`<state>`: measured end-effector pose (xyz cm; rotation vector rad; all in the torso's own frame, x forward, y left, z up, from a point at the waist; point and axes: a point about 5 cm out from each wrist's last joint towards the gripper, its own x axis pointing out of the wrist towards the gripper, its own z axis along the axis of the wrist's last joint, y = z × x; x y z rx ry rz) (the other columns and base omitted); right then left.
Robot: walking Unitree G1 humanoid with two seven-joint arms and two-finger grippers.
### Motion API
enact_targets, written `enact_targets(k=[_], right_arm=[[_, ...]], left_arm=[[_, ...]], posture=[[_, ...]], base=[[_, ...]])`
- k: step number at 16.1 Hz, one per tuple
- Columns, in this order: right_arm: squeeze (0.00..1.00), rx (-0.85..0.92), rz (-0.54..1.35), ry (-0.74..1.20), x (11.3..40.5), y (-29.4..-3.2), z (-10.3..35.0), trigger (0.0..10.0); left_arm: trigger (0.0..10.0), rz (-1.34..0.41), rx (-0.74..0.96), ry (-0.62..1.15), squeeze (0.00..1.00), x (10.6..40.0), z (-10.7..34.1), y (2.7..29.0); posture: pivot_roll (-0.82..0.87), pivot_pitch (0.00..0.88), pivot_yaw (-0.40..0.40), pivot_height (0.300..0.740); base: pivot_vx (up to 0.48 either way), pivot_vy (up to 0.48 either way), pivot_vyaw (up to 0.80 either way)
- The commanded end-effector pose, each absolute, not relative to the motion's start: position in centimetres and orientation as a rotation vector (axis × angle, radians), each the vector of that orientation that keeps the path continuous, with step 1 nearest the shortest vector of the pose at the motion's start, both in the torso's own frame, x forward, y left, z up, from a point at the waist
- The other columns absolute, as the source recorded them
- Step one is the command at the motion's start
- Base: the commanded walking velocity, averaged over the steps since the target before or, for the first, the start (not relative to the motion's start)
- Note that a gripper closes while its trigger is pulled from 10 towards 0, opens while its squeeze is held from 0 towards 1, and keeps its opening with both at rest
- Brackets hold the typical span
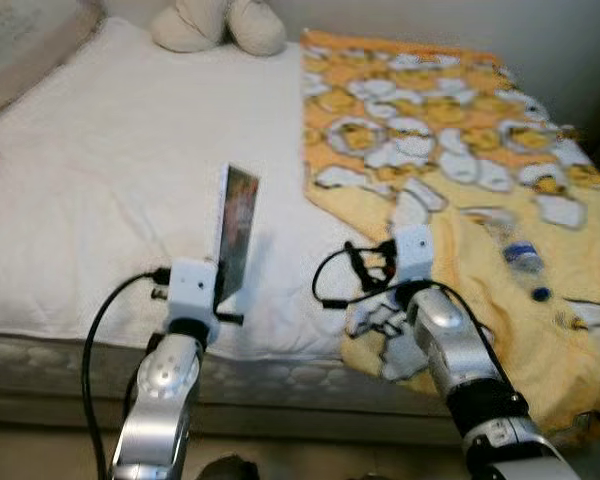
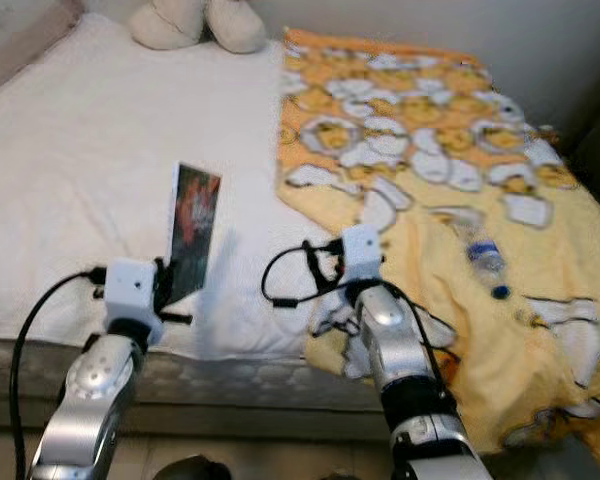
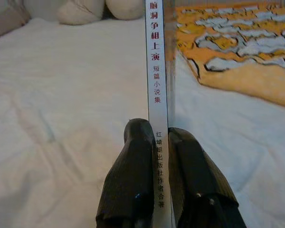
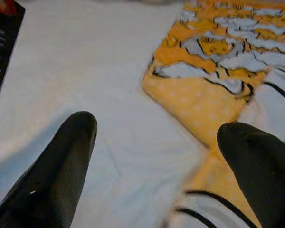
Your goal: Clean up the room
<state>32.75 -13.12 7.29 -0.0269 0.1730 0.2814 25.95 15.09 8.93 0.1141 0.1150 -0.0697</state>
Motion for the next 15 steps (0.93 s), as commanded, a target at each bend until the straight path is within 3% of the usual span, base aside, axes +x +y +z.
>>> enact_targets(k=[1, 7, 15], right_arm=[[0.0, -0.016, 0.274, 0.143, 33.1, -13.0, 7.8, 10.0], [0.0, -0.02, 0.263, 0.105, 33.3, -13.6, 8.2, 10.0], [0.0, -0.007, 0.256, 0.095, 33.4, -13.1, 8.1, 10.0]], left_arm=[[0.0, -0.049, 0.099, 0.098, 0.0, 26.4, 9.3, 15.5], [0.0, -0.071, 0.079, 0.106, 0.0, 27.1, 9.0, 15.1], [0.0, -0.081, 0.103, 0.096, 0.0, 27.9, 9.3, 15.9]], posture=[[-0.01, 0.0, -0.018, 0.74], [-0.04, 0.0, 0.001, 0.74], [-0.04, 0.0, 0.021, 0.74]], base=[[0.0, 0.446, 0.0], [0.21, 0.386, 0.62], [0.387, 0.283, 0.0]])
